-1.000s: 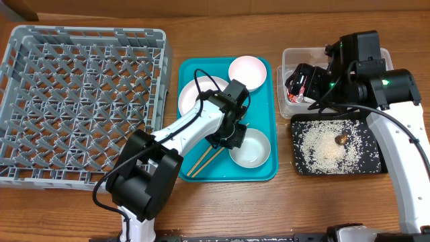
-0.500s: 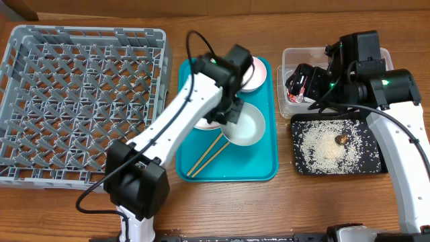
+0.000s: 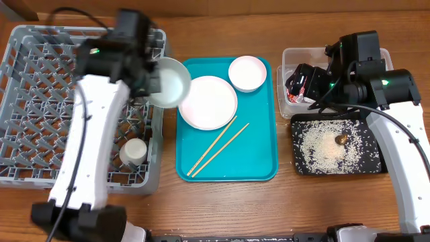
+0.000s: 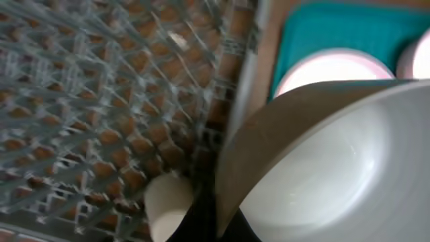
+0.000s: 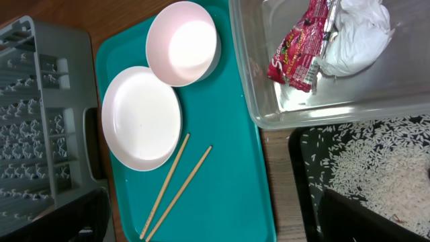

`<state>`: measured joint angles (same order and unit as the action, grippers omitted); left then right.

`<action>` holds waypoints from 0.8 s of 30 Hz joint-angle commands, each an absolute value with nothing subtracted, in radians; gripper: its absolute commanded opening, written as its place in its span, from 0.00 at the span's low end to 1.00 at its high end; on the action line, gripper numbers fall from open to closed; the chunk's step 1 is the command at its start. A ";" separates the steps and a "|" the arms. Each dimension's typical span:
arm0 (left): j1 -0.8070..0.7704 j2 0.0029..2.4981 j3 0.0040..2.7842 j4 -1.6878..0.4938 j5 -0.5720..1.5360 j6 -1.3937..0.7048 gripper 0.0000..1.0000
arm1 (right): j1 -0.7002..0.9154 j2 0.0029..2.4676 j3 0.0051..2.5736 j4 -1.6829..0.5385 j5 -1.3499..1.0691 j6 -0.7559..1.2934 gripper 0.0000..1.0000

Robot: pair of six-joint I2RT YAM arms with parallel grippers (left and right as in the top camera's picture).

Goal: Sort waste into correct bins and load items into the dishwasher
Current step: 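Carry the white bowl left to the back of the rack, then stand the white bowl against the rack's back edge and release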

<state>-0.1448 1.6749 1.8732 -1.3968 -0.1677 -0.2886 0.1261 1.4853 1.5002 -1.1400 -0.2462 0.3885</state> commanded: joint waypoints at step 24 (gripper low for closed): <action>-0.076 2.128 1.881 -0.664 -1.163 0.032 0.04 | 0.128 1.482 1.498 -1.140 -0.236 0.386 1.00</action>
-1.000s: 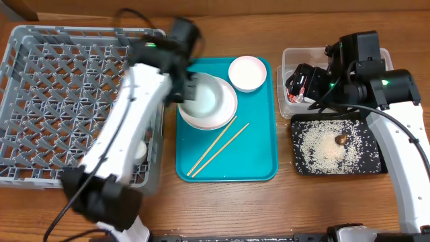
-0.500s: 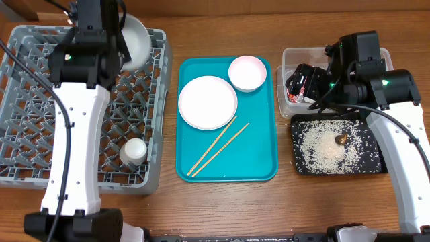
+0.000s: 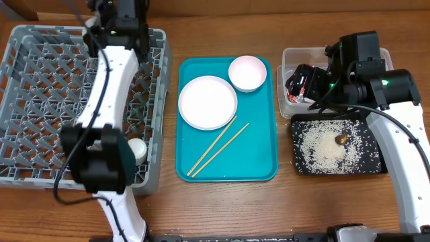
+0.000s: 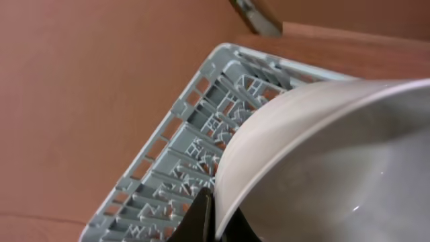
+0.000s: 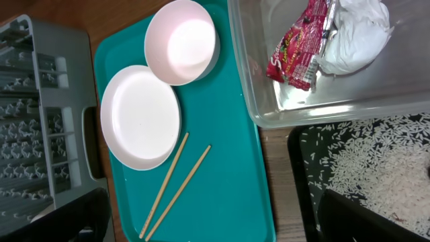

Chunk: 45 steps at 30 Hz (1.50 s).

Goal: Sort waste into correct bins and load items into the dishwasher
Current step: 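Stand the white bowl against the rack's back edge and release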

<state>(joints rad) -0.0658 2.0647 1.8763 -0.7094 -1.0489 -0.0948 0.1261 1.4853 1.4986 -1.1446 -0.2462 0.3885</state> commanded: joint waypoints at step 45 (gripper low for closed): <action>-0.168 2.221 1.880 -0.532 -1.182 0.019 0.04 | 0.128 1.482 1.498 -1.170 -0.236 0.386 1.00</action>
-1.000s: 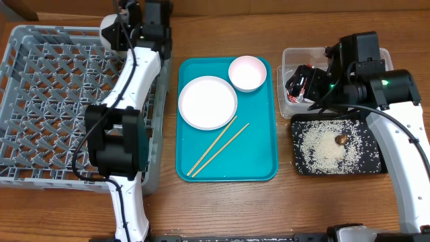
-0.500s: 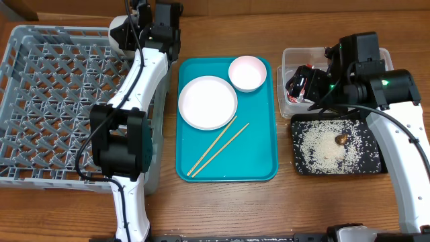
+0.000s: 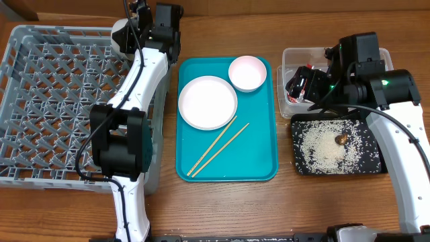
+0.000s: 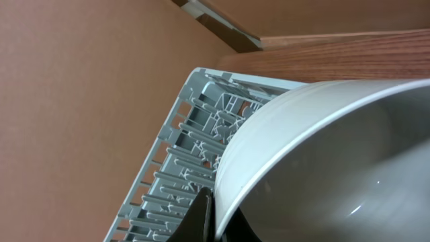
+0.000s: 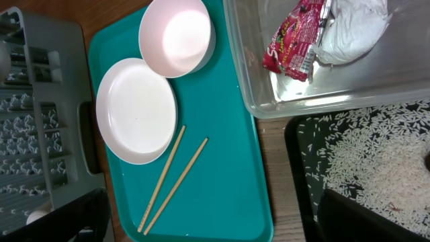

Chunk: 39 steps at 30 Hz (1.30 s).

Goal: Sort waste into correct bins and load items into the dishwasher
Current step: 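Stand the white bowl against the rack's back edge and release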

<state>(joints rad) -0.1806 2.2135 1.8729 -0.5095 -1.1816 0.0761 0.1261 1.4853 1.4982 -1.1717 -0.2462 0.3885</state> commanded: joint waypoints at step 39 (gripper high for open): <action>-0.194 2.237 1.801 -0.700 -1.200 -0.052 0.04 | 0.128 1.482 1.498 -1.165 -0.236 0.386 1.00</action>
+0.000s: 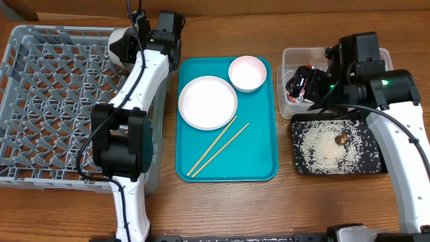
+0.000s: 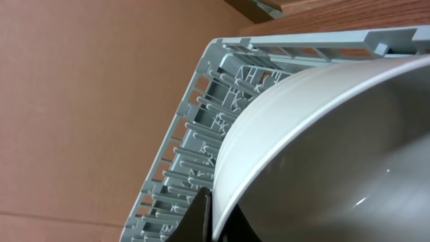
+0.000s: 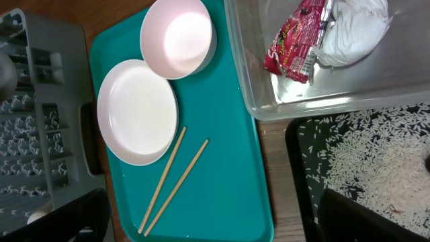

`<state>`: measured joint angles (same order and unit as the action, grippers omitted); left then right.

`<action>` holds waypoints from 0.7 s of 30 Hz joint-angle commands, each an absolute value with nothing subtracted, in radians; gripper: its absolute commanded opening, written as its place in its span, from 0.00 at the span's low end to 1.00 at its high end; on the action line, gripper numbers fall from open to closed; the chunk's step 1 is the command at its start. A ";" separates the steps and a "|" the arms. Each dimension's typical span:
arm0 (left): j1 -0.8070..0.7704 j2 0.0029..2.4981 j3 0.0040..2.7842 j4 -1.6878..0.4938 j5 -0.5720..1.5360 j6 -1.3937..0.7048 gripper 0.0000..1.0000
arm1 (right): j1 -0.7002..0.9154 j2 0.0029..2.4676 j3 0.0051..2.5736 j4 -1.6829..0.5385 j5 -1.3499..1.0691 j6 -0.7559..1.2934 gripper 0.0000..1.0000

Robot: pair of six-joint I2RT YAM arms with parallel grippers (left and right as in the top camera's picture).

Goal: Sort waste into correct bins and load items into the dishwasher
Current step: 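Stand the white bowl against the rack's back edge and release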

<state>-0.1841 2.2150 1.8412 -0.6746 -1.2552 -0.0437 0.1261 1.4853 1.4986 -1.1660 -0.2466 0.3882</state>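
Observation:
My left gripper [image 2: 211, 216] is shut on the rim of a white bowl [image 2: 322, 154], which it holds on edge over the far right corner of the grey dish rack [image 1: 60, 101]. From overhead the bowl [image 1: 119, 46] shows beside the arm. On the teal tray [image 1: 259, 158] lie a white plate [image 1: 207, 102], a second white bowl [image 1: 247, 72] and two chopsticks [image 1: 218, 149]. My right gripper [image 3: 208, 225] hangs open above the tray's right edge and the bins, holding nothing.
A clear bin [image 3: 376, 101] at the far right holds a red wrapper [image 3: 290, 47] and a crumpled white tissue [image 3: 353, 30]. In front of it a black tray [image 1: 336, 148] holds scattered rice and a brown scrap [image 1: 340, 140].
My left gripper, still shut on the bowl, has shifted a little at the rack's far right corner, and the rack looms larger in its view. The right arm has barely moved.
At first my left gripper held the bowl over the rack's right edge beside the tray. Then it had it at the rack's far side, later at the far right corner, where it is now. My right gripper stayed open over the bins throughout.

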 commanded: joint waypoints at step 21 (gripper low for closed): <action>-0.273 2.237 1.802 -0.797 -1.203 0.001 0.63 | 0.128 1.482 1.498 -1.165 -0.236 0.386 1.00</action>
<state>-0.2562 2.2204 1.8076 -0.7906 -1.2098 0.0029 0.1261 1.4853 1.4982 -1.1687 -0.2462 0.3882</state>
